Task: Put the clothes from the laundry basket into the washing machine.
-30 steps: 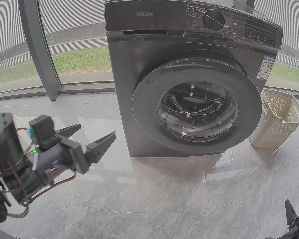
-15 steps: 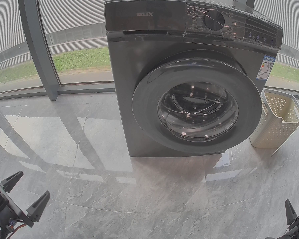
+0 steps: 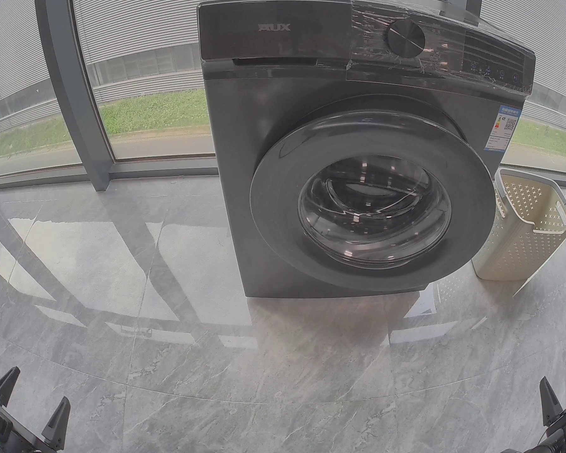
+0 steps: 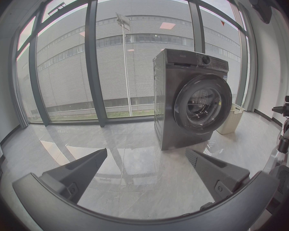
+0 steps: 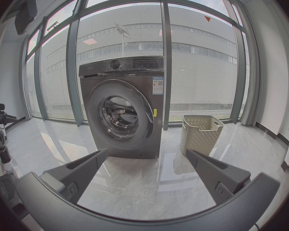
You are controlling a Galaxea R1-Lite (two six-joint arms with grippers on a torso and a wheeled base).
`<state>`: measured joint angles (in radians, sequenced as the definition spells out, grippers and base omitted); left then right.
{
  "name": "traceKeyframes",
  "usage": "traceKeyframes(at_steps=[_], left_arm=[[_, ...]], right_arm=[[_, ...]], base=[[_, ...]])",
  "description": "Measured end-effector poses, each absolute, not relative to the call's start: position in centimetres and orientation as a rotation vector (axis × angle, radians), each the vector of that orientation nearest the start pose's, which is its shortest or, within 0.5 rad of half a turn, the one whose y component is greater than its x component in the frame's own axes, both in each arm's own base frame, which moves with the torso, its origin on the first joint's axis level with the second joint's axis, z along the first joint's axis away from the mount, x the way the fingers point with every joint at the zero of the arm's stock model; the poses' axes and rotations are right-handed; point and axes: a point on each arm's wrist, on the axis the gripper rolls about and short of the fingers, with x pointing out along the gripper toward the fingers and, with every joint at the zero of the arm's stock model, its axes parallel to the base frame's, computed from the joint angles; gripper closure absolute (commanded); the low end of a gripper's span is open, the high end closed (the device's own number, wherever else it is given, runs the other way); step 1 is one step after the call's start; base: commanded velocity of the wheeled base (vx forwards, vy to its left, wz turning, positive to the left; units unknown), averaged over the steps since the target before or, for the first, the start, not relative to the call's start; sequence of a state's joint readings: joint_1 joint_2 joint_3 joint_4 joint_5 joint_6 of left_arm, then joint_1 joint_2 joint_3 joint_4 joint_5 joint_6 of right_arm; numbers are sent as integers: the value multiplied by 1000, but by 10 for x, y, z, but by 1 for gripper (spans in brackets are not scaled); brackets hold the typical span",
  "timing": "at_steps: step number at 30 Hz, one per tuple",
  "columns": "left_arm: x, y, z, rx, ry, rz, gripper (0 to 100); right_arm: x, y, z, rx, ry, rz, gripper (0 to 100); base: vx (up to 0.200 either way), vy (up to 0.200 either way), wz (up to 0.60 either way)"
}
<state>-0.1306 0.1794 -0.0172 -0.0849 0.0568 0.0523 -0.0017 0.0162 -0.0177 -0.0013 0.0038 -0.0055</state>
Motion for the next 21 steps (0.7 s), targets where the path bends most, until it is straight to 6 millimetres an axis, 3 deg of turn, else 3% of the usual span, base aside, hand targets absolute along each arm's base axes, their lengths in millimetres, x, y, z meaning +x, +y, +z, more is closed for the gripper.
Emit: traceKeyframes(at_steps=[12, 21], left_arm=[[-16, 3, 90, -58, -5, -41, 0], [-21, 0, 87, -33, -34, 1, 0]], right_arm=[[-23, 0, 81, -6, -3, 2, 0], [-23, 0, 81, -6, -3, 3, 0]], base=[[0, 0, 0], [0, 0, 0]])
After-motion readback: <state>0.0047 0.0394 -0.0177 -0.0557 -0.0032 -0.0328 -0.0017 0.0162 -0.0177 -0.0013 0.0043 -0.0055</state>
